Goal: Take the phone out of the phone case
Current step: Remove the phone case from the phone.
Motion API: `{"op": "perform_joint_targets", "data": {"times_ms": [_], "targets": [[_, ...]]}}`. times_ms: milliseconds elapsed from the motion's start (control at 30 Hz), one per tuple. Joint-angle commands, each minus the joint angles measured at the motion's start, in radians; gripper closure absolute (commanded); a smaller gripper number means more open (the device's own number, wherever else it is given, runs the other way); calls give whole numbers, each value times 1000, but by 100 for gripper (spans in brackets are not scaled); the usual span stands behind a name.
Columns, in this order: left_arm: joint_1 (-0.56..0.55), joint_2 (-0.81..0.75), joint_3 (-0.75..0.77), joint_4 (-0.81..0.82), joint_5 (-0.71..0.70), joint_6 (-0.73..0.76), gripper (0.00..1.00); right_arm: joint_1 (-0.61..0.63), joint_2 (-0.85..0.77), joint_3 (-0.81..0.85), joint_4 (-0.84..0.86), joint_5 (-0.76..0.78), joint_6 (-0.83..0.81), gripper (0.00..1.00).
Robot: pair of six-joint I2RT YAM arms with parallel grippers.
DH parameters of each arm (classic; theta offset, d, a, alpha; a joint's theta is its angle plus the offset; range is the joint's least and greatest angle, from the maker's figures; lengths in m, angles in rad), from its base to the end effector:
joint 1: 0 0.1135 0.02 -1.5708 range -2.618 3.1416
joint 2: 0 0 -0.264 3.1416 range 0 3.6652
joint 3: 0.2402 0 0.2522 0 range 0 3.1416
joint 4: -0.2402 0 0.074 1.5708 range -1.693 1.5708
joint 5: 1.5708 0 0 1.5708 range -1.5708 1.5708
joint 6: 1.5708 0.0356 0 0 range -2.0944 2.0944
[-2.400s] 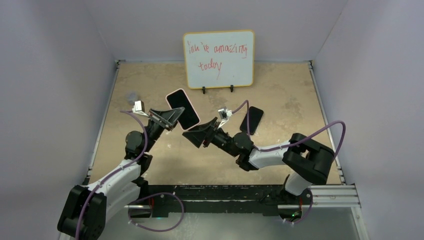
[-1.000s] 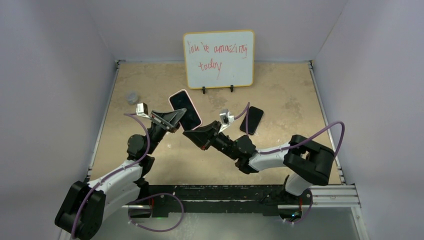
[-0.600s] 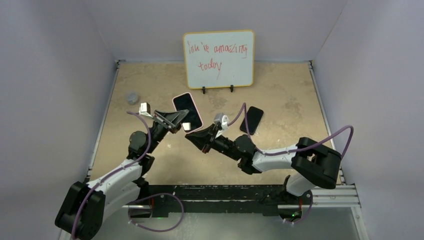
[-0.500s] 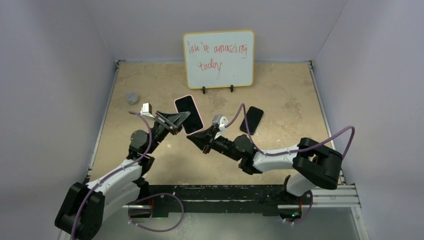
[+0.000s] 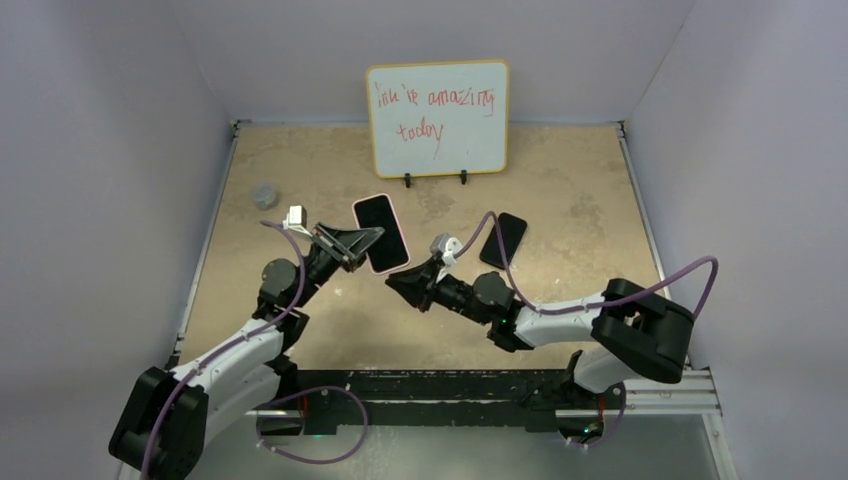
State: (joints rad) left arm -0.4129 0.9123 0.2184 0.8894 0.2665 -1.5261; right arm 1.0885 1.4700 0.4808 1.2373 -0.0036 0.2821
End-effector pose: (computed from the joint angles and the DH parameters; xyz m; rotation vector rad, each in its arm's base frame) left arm 0.1716 -0.0854 0.2328 -0.6309 1.5141 -1.7479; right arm 0.1318 0.2520 0.2313 -0.5593 1.3028 1.1550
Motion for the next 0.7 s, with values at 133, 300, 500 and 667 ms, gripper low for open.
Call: {"op": "perform_joint_targets", "data": {"times_ms": [133,300,500,667], "targets": [[6,28,60,163,53,22,100,-144,-98,-105,59,-199,205,65],[8,59,109,153,127,69,100,-233,-186,-104,2,-395,263,51],[13,82,126,168,178,74,100,-286,-278,-44,-178,-569,227,44],[14,105,160,181,244,95,100,-305,-309,-9,-262,-641,202,44]]}}
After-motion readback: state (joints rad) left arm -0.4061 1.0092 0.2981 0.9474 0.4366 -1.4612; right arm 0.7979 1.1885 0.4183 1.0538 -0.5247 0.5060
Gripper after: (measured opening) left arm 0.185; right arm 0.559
